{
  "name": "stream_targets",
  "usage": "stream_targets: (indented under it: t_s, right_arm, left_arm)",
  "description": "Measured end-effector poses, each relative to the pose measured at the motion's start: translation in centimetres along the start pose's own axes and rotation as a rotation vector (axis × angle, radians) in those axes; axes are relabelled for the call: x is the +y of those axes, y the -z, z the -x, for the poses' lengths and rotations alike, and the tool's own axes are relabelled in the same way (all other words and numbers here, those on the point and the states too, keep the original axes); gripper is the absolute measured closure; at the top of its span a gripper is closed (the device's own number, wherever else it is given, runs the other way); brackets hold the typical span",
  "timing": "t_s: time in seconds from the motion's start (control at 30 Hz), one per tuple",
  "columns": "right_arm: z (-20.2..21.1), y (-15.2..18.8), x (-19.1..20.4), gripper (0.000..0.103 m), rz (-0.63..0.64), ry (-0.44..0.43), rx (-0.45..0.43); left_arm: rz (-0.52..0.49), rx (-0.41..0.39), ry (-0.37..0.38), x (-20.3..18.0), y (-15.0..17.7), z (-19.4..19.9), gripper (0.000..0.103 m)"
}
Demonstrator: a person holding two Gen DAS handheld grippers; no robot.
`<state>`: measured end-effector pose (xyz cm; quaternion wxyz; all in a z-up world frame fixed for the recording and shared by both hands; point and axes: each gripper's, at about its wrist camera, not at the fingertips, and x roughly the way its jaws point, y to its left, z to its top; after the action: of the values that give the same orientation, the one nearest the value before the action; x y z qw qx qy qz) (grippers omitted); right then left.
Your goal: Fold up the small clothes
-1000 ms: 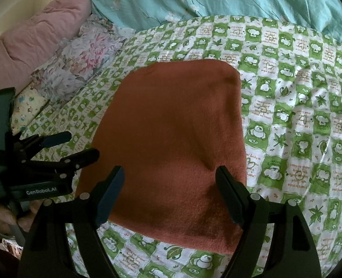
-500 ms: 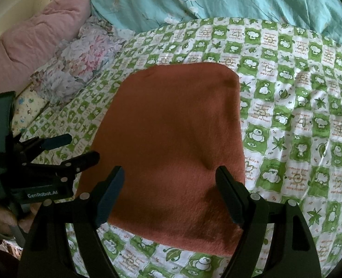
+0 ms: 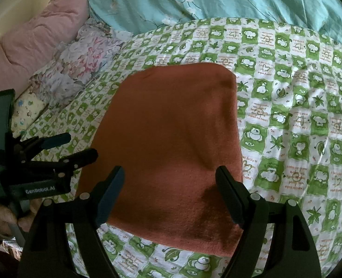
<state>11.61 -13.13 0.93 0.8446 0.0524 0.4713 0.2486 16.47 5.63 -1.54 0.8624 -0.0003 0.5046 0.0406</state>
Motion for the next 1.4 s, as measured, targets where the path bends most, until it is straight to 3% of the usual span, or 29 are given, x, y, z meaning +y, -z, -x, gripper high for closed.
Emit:
stream_targets:
  t_s: [0.93,1.4]
  right_arm:
    - [0.9,0.1,0.4,0.021,-0.027,0.024,-0.035]
    - [1.1,0.1,0.5,0.016,-0.030,0.020,-0.037]
  left_arm:
    - [0.070,-0.016,-0.038,3.3,-0.9,0.5,0.015]
    - [0.035,-0.030,-0.016,1.6,-0.3,1.3,0.015]
